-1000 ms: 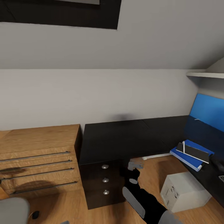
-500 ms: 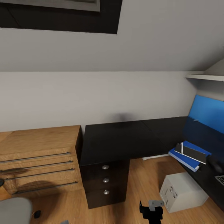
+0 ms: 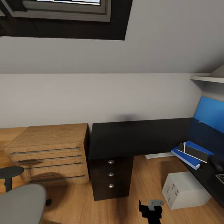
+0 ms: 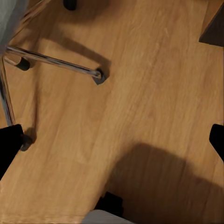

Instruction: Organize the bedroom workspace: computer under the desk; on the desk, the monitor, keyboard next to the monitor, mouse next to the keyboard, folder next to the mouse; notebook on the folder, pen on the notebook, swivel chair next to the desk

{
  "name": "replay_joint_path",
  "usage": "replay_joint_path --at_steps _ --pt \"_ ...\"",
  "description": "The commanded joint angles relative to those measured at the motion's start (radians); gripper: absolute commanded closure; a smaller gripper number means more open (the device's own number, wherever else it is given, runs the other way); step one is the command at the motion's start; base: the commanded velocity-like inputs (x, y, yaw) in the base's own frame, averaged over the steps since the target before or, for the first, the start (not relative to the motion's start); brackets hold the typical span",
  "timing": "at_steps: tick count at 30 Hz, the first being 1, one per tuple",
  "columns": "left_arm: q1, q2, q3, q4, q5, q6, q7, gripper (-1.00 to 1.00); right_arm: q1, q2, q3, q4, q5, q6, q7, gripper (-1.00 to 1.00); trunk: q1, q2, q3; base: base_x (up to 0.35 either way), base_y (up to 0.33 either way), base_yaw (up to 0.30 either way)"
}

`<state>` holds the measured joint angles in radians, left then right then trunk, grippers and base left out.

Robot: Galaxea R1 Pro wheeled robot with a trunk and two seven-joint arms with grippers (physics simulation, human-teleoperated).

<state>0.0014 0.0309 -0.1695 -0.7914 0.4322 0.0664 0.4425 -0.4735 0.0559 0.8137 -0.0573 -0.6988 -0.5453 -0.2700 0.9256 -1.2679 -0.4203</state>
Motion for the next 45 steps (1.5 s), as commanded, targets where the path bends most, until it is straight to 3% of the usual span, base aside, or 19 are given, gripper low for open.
replay_joint_path --at_steps 1,8,16,20,21,22,25,26,27,29,30,35,45 --pt "0.000 -0.001 -0.005 0.009 0.005 0.005 0.008 -1.00 0.000 0.003 0.008 0.000 -0.003 -0.012 -0.007 -1.00 -0.004 0.007 0.002 -0.014 0.000 0.265" --pt "-0.001 -0.011 -0.005 0.053 0.004 0.005 0.008 -1.00 0.000 0.021 0.006 0.002 -0.002 -0.043 -0.014 -1.00 -0.031 0.056 0.024 -0.004 0.000 0.272" --pt "-0.001 -0.013 -0.005 0.069 -0.006 0.001 0.008 -1.00 0.000 0.043 0.007 0.067 0.001 -0.218 -0.017 -1.00 -0.061 0.112 0.047 0.000 0.000 0.275" --pt "-0.001 -0.013 -0.004 0.072 -0.028 -0.021 0.010 -1.00 0.019 0.046 0.006 0.078 0.003 -0.261 -0.017 -1.00 -0.077 0.140 0.058 0.000 0.000 0.275" --pt "-0.001 -0.013 -0.003 0.076 -0.029 -0.041 0.010 -1.00 0.040 0.045 0.006 0.079 0.004 -0.265 -0.017 -1.00 -0.081 0.147 0.061 0.000 0.000 0.274" --pt "-0.001 -0.013 -0.003 0.176 -0.034 -0.157 0.009 -1.00 0.106 0.037 0.006 0.079 0.005 -0.296 -0.017 -1.00 -0.084 0.154 0.063 0.000 0.000 0.274" --pt "-0.001 -0.015 -0.005 0.406 -0.060 -0.411 0.007 -1.00 0.188 0.020 0.008 0.080 0.004 -0.416 -0.014 -1.00 -0.096 0.175 0.072 0.000 0.000 0.258" --pt "-0.001 -0.015 -0.007 0.439 -0.063 -0.441 0.007 -1.00 0.193 0.020 0.009 0.080 0.004 -0.425 -0.012 -1.00 -0.100 0.182 0.075 0.000 0.000 0.188" --pt "-0.001 -0.015 -0.015 0.520 -0.072 -0.522 0.001 -1.00 0.203 0.022 0.010 0.080 0.004 -0.440 -0.009 -1.00 -0.104 0.189 0.078 0.000 0.000 0.096" --pt "-0.001 -0.022 -0.022 0.566 -0.077 -0.595 -0.007 -1.00 0.208 0.026 0.011 0.080 0.004 -0.442 -0.006 -1.00 -0.111 0.203 0.084 0.000 0.000 0.055" --pt "-0.001 -0.043 -0.028 0.604 -0.080 -0.687 -0.014 -1.00 0.211 0.036 0.010 0.080 0.003 -0.436 -0.001 -1.00 -0.115 0.210 0.087 0.000 0.000 0.013" --pt "-0.001 -0.054 -0.032 0.619 -0.081 -0.717 -0.016 -1.00 0.213 0.032 0.006 0.080 0.002 -0.433 -0.002 -1.00 -0.134 0.245 0.102 -0.115 0.000 0.004" --pt "-0.001 -0.057 -0.033 0.621 -0.081 -0.703 -0.018 -1.00 0.213 0.031 0.007 0.080 0.001 -0.442 -0.004 -1.00 -0.173 0.315 0.134 -0.329 0.000 0.161"
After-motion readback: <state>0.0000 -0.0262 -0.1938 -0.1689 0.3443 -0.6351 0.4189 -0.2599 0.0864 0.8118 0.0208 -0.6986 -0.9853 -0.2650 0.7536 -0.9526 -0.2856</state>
